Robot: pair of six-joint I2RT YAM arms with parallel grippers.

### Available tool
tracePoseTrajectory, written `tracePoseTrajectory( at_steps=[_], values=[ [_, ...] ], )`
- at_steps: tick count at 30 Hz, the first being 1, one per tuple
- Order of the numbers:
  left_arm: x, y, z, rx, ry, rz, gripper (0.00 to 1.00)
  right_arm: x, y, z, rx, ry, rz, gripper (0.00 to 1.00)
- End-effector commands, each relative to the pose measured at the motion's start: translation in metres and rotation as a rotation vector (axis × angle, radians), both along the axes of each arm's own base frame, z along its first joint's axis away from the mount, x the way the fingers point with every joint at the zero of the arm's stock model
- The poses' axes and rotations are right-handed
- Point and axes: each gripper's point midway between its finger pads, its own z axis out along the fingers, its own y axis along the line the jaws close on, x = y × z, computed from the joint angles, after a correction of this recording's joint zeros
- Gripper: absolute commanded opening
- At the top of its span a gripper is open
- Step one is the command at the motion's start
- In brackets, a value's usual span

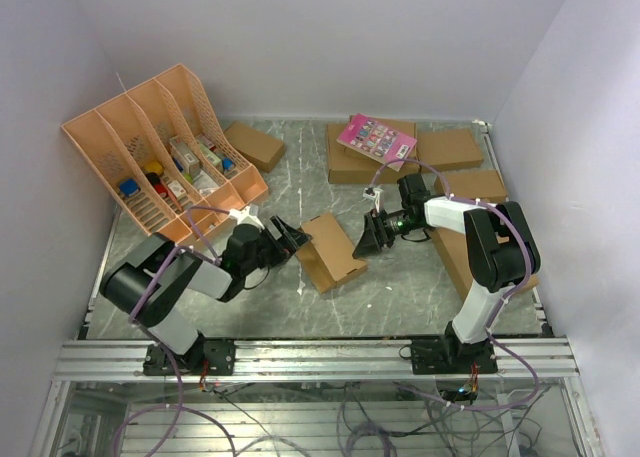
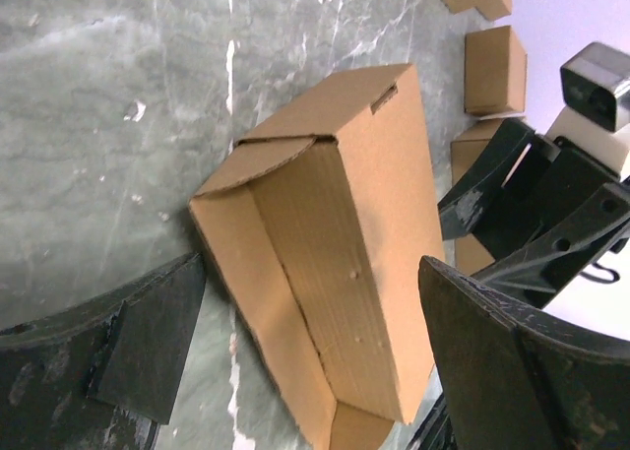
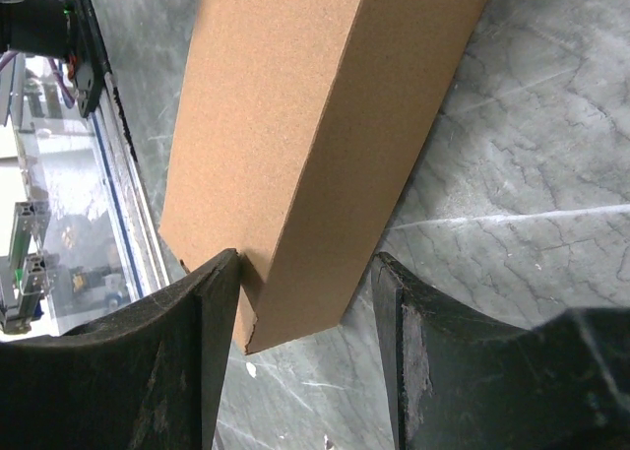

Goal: Fold the paper box

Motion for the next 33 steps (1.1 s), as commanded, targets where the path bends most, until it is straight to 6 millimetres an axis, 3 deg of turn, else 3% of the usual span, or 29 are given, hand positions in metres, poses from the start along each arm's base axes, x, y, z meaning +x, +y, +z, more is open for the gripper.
tracePoseTrajectory(
  at_steps=[1, 6, 11, 15, 18, 20, 23, 26, 31, 33],
  values=[
    [0.015, -0.006, 0.006, -0.042, -0.025, 0.025, 1.00, -0.003, -0.009, -0.025, -0.105, -0.006, 0.011, 0.54],
    [0.020, -0.010, -0.003, -0.012, 0.008, 0.015, 0.95, -0.003, -0.008, -0.025, -0.109, -0.008, 0.014, 0.54],
    [0.018, -0.009, -0.012, 0.032, 0.052, 0.014, 0.78, -0.003, -0.007, -0.026, -0.113, -0.006, 0.017, 0.54],
    [0.017, -0.013, -0.015, 0.043, 0.069, -0.004, 0.54, -0.004, -0.007, -0.028, -0.118, -0.006, 0.021, 0.54],
    [0.017, -0.016, -0.015, 0.043, 0.071, -0.010, 0.31, -0.004, -0.006, -0.027, -0.120, -0.011, 0.023, 0.54],
    [0.016, -0.016, -0.017, 0.061, 0.078, -0.015, 0.28, -0.004, -0.007, -0.028, -0.122, -0.009, 0.023, 0.54],
    [0.015, -0.017, -0.015, 0.084, 0.077, -0.026, 0.29, -0.003, -0.006, -0.028, -0.123, -0.011, 0.023, 0.54],
    [0.014, -0.016, -0.012, 0.098, 0.070, -0.036, 0.38, -0.003, -0.006, -0.027, -0.123, -0.011, 0.024, 0.54],
    [0.005, -0.005, -0.006, 0.152, 0.056, -0.044, 0.73, -0.003, -0.007, -0.027, -0.126, -0.011, 0.022, 0.54],
    [-0.004, 0.003, -0.010, 0.178, 0.076, -0.044, 0.82, -0.002, -0.007, -0.027, -0.127, -0.013, 0.022, 0.54]
  ],
)
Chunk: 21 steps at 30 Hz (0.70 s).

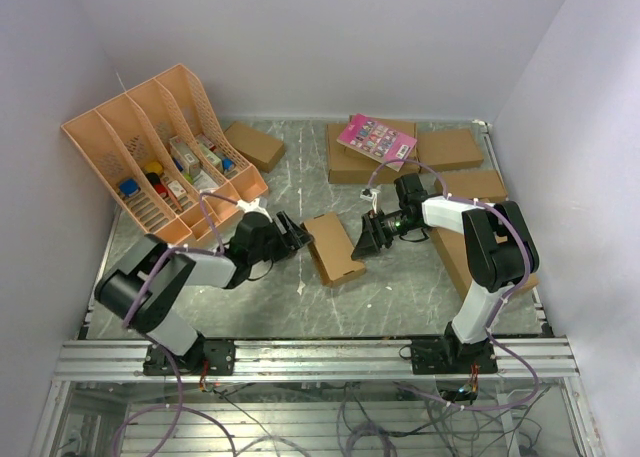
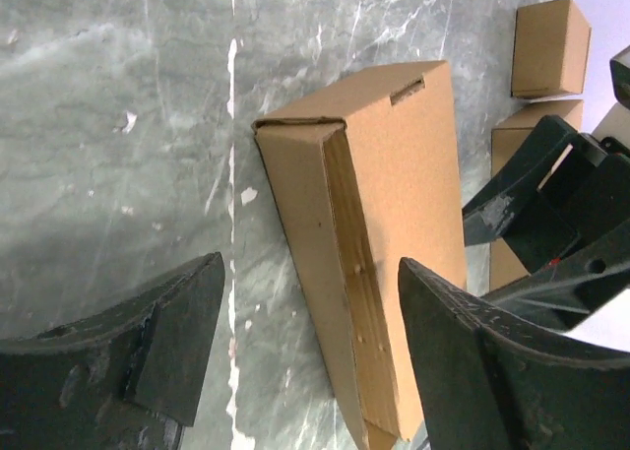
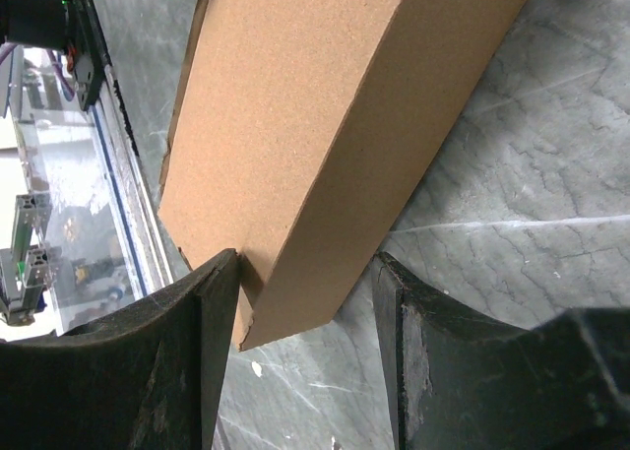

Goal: Fold the paper box

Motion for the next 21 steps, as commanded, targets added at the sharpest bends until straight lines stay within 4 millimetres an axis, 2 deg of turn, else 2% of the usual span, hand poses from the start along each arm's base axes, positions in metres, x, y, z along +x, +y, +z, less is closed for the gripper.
tracePoseTrajectory(
  at_steps=[1, 2, 6, 14, 21],
  values=[
    [-0.018, 0.016, -0.006, 0.080, 0.017, -0.011, 0.85, 0.002, -0.011, -0.027, -0.114, -0.023, 0.005, 0.54],
    [-0.023, 0.017, -0.006, 0.068, 0.018, -0.015, 0.89, 0.002, -0.011, -0.027, -0.114, -0.023, 0.005, 0.54],
    [-0.040, 0.007, 0.002, -0.013, 0.004, -0.038, 0.92, 0.002, -0.010, -0.027, -0.114, -0.024, 0.005, 0.54],
    [-0.065, -0.034, 0.018, -0.173, -0.006, -0.062, 0.93, 0.002, -0.011, -0.028, -0.119, -0.021, 0.004, 0.54],
    [-0.075, -0.054, 0.009, -0.193, 0.057, -0.058, 0.90, 0.001, -0.011, -0.030, -0.123, -0.017, 0.006, 0.54]
  ],
)
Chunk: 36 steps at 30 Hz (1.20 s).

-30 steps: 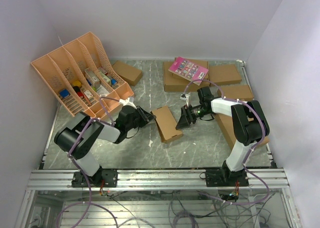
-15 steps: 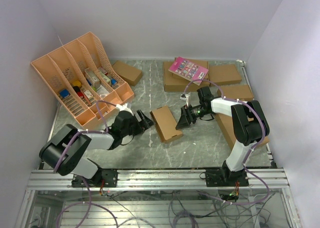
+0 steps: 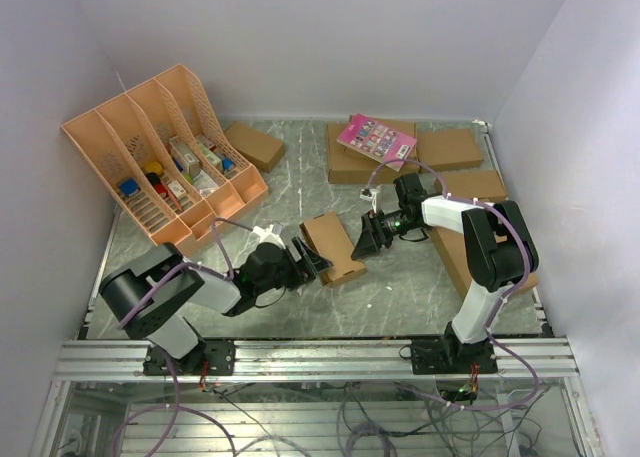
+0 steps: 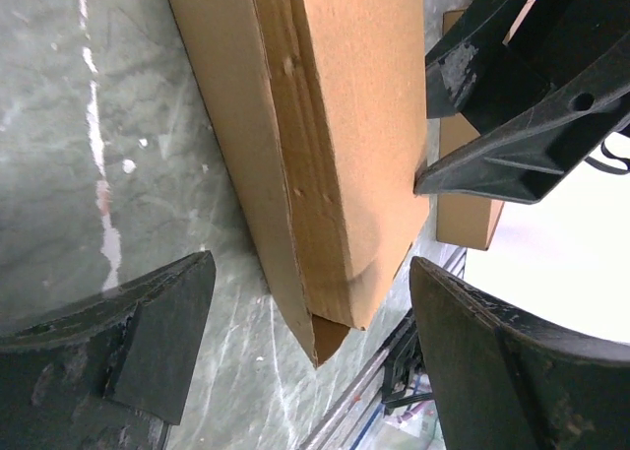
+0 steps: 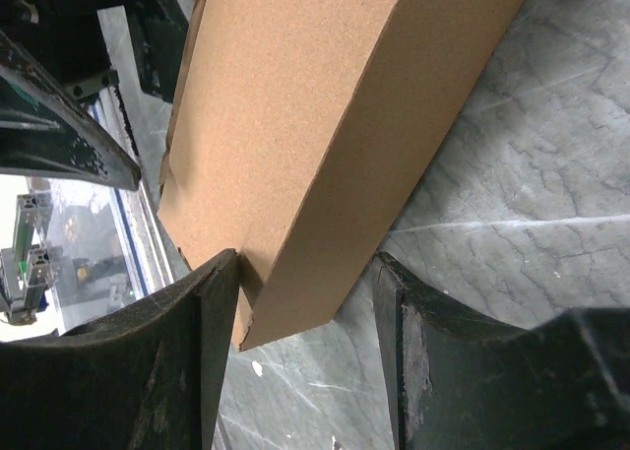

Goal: Fold the paper box

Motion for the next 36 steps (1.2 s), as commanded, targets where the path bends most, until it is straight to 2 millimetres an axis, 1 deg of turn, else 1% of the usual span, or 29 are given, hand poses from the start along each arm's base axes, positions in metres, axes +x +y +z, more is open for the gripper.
tracePoseTrajectory(
  at_steps=[1, 7, 10, 12, 14, 18, 20, 24, 27, 30, 32, 35, 36],
  values=[
    [0.003, -0.014, 0.005, -0.053, 0.020, 0.050, 0.89, 0.001, -0.011, -0.029, -0.117, -0.023, 0.006, 0.54],
    [-0.003, -0.023, 0.000, -0.064, 0.067, 0.055, 0.79, 0.001, -0.011, -0.031, -0.119, -0.019, 0.008, 0.54],
    [-0.004, -0.027, 0.003, -0.059, 0.075, 0.051, 0.76, 0.000, -0.010, -0.032, -0.122, -0.015, 0.011, 0.54],
    [-0.006, -0.027, 0.003, -0.047, 0.083, 0.051, 0.75, 0.000, -0.011, -0.033, -0.126, -0.014, 0.011, 0.54],
    [-0.007, -0.026, 0.005, -0.038, 0.088, 0.053, 0.70, 0.000, -0.010, -0.033, -0.127, -0.016, 0.014, 0.54],
    [-0.009, -0.024, 0.006, -0.017, 0.098, 0.057, 0.66, 0.000, -0.010, -0.033, -0.129, -0.016, 0.014, 0.54],
    [-0.010, -0.024, 0.007, -0.018, 0.099, 0.056, 0.61, 0.000, -0.010, -0.034, -0.132, -0.016, 0.015, 0.54],
    [-0.013, -0.027, 0.009, -0.026, 0.108, 0.043, 0.56, 0.000, -0.011, -0.035, -0.137, -0.015, 0.013, 0.54],
    [-0.017, -0.029, 0.011, -0.030, 0.119, 0.030, 0.56, 0.000, -0.011, -0.036, -0.139, -0.014, 0.014, 0.54],
    [-0.019, -0.029, 0.013, -0.031, 0.122, 0.028, 0.47, 0.000, -0.011, -0.036, -0.142, -0.015, 0.012, 0.54],
    [-0.018, -0.029, 0.014, -0.030, 0.120, 0.032, 0.45, -0.001, -0.011, -0.036, -0.144, -0.014, 0.013, 0.54],
    [-0.017, -0.032, 0.016, -0.033, 0.115, 0.025, 0.38, -0.001, -0.012, -0.037, -0.145, -0.012, 0.013, 0.54],
    [-0.017, -0.033, 0.017, -0.036, 0.115, 0.021, 0.34, -0.001, -0.011, -0.037, -0.146, -0.012, 0.013, 0.54]
  ],
)
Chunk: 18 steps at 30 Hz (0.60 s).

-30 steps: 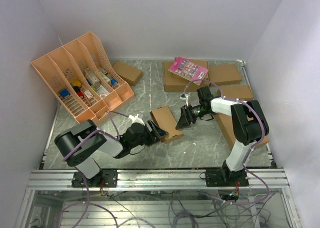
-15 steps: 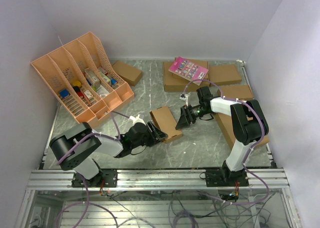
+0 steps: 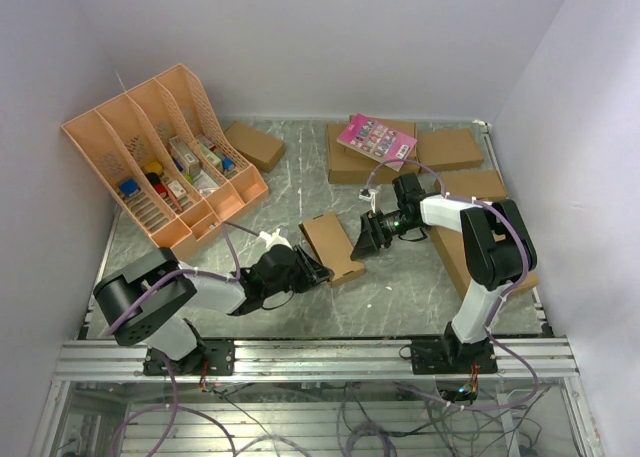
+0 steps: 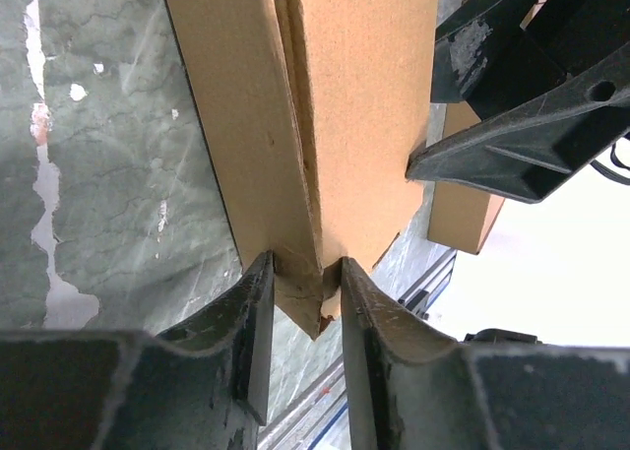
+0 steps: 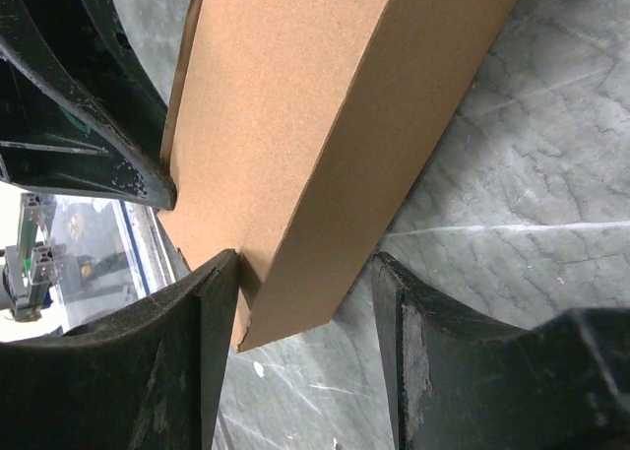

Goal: Fold the paper box

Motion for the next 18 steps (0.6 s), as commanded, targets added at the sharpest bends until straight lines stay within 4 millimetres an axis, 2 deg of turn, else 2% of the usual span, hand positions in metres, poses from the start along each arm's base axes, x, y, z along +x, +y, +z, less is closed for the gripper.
tracePoseTrajectory(
  at_steps=[1, 5, 8, 10, 12, 14, 18],
  values=[
    [0.001, -0.012, 0.015, -0.032, -0.015, -0.019, 0.29, 0.000, -0.013, -0.036, -0.142, -0.024, 0.008, 0.54],
    [-0.002, -0.013, 0.014, -0.035, -0.014, -0.033, 0.15, 0.000, -0.013, -0.036, -0.144, -0.024, 0.010, 0.54],
    [-0.003, -0.013, 0.018, -0.042, -0.027, -0.048, 0.15, 0.000, -0.013, -0.036, -0.143, -0.026, 0.011, 0.54],
    [-0.005, -0.015, 0.021, -0.045, -0.043, -0.066, 0.20, 0.000, -0.013, -0.036, -0.144, -0.023, 0.011, 0.54],
    [-0.007, -0.014, 0.022, -0.043, -0.051, -0.080, 0.35, 0.000, -0.013, -0.036, -0.144, -0.025, 0.011, 0.54],
    [-0.010, -0.011, 0.022, -0.029, -0.054, -0.091, 0.44, 0.000, -0.013, -0.036, -0.144, -0.025, 0.011, 0.54],
    [-0.014, -0.004, 0.020, 0.004, -0.055, -0.103, 0.53, 0.001, -0.013, -0.036, -0.144, -0.026, 0.011, 0.54]
  ],
)
